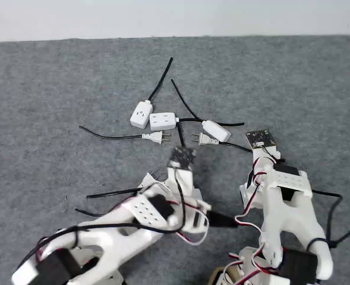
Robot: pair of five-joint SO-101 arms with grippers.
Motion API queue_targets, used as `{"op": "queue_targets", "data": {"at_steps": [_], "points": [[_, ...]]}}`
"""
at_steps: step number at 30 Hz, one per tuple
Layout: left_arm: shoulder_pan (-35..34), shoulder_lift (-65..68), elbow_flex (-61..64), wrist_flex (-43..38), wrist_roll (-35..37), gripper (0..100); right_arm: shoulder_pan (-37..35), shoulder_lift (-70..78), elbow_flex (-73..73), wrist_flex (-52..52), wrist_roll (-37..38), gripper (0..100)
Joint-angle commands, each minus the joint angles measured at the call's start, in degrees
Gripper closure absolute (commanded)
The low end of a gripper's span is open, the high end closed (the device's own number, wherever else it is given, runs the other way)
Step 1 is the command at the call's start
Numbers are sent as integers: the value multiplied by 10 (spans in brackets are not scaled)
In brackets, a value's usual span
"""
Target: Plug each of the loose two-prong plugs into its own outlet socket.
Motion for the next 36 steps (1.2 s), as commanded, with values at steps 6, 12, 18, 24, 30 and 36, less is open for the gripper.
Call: {"op": "queue_targets", "data": {"at_steps": [6,12,18,24,30,36], "points": [[15,-30,-27,-10,-6,475,-9,0,-15,-3,4,732],[-18,-130,-13,11,-6,475,-9,0,-15,-3,4,732],[-4,-133,10,-35,-5,475,-9,0,-15,-3,4,732],[5,-58,7,-79,11,475,-9,0,-15,-3,4,732],[5,-18,7,-91,18,475,-9,0,-15,-3,4,732],[5,-10,11,-89,18,475,-9,0,-15,-3,4,732]]}}
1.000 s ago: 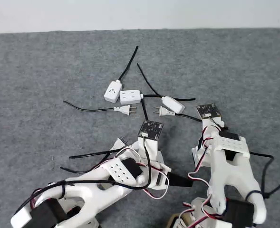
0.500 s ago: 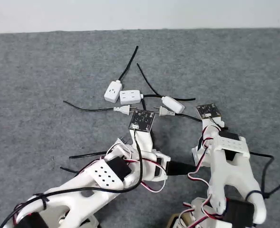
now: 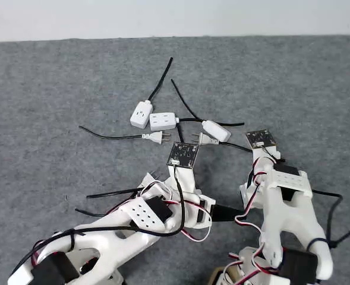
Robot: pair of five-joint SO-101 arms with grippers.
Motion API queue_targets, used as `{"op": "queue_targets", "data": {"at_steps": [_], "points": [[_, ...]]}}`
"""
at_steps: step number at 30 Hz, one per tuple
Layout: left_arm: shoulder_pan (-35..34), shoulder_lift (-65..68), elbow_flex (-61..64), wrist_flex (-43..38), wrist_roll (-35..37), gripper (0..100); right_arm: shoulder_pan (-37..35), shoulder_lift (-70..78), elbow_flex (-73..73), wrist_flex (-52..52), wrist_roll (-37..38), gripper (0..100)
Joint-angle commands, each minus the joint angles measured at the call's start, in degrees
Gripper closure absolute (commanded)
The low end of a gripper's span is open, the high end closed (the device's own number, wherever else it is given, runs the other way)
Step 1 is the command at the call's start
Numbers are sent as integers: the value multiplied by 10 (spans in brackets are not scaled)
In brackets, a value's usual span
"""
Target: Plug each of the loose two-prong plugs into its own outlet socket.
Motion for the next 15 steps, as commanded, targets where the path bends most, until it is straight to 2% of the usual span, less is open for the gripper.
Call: {"op": "queue_targets", "data": {"at_steps": [1,7,15], "points": [[3,5,-4,-7,6,475,-9,0,-15,-3,4,732],[-4,5,6,2,4,475,-9,0,-15,-3,4,732],[-62,5,9,25,-21,475,-9,0,-15,-3,4,732]]}}
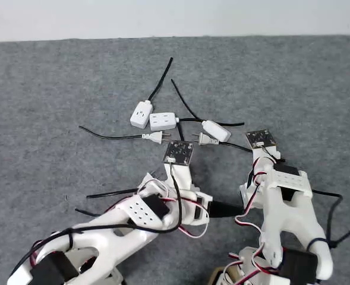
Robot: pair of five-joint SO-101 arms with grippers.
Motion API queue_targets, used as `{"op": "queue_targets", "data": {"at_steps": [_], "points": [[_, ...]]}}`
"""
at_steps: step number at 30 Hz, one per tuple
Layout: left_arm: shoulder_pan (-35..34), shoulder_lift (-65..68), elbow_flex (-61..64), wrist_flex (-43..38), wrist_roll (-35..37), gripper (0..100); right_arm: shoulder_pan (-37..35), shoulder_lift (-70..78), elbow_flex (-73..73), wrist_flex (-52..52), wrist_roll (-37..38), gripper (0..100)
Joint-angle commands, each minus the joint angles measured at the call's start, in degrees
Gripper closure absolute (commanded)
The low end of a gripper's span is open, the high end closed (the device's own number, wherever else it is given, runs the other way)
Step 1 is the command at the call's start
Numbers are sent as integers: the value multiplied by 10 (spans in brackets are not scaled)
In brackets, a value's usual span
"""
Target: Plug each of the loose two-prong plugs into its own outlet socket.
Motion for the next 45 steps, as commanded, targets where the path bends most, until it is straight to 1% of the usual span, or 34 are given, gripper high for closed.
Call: {"op": "queue_targets", "data": {"at_steps": [1,4,7,14,18,22,26,29,32,34,37,42,43,45], "points": [[-47,4,6,33,-19,475,-9,0,-15,-3,4,732],[-62,4,7,34,-20,475,-9,0,-15,-3,4,732],[-63,4,8,34,-33,475,-9,0,-15,-3,4,732],[-66,-2,7,46,-35,475,-9,0,-15,-3,4,732],[-95,-3,3,46,-36,475,-8,0,-15,-3,4,732],[-95,-3,-7,47,-37,475,-8,0,-15,-3,4,732],[-59,-3,-28,53,-35,475,-8,0,-15,-3,4,732],[-33,-3,-72,98,-33,475,-8,0,-15,-3,4,732],[-30,-3,-119,144,-33,475,-8,0,-15,-3,4,732],[-28,-3,-140,160,-33,475,-8,0,-15,-3,4,732],[-21,-3,-153,168,-33,475,-8,0,-15,-3,4,732],[37,-3,-156,168,-33,475,-8,0,-15,-3,4,732],[48,-3,-156,166,-33,479,-8,0,-15,-3,4,732],[61,-3,-156,164,-33,525,-9,0,-15,-3,4,732]]}}
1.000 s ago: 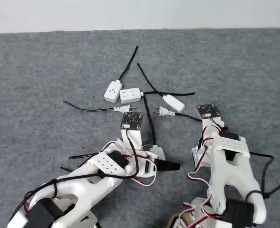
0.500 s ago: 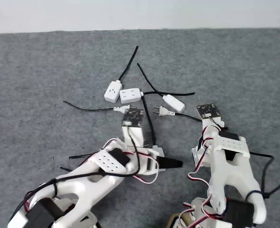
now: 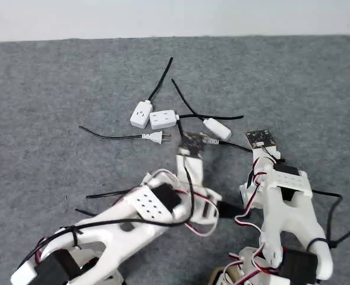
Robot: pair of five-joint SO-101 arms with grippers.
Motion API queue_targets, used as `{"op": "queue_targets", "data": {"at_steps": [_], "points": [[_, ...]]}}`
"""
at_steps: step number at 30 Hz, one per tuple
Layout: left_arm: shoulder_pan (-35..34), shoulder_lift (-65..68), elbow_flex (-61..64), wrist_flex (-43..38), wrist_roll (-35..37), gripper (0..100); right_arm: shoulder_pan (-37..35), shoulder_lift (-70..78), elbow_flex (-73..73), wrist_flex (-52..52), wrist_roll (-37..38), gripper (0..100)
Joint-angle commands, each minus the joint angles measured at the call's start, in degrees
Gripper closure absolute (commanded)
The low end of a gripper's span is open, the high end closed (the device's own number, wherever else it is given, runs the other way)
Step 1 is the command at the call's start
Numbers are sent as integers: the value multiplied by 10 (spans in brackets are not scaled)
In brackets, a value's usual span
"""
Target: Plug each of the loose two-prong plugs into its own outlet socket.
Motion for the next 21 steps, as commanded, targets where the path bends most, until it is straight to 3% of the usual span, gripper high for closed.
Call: {"op": "queue_targets", "data": {"at_steps": [1,5,7,14,21], "points": [[35,-11,-28,0,-4,565,-9,0,-15,-3,4,732],[34,-9,-24,-23,-27,750,-9,0,-15,-3,4,732],[34,-7,-24,-26,-45,797,-9,0,-15,-3,4,732],[-26,-5,-22,-43,-46,744,-9,0,-15,-3,5,732],[-30,-5,25,-97,-45,735,-9,0,-15,-2,4,732]]}}
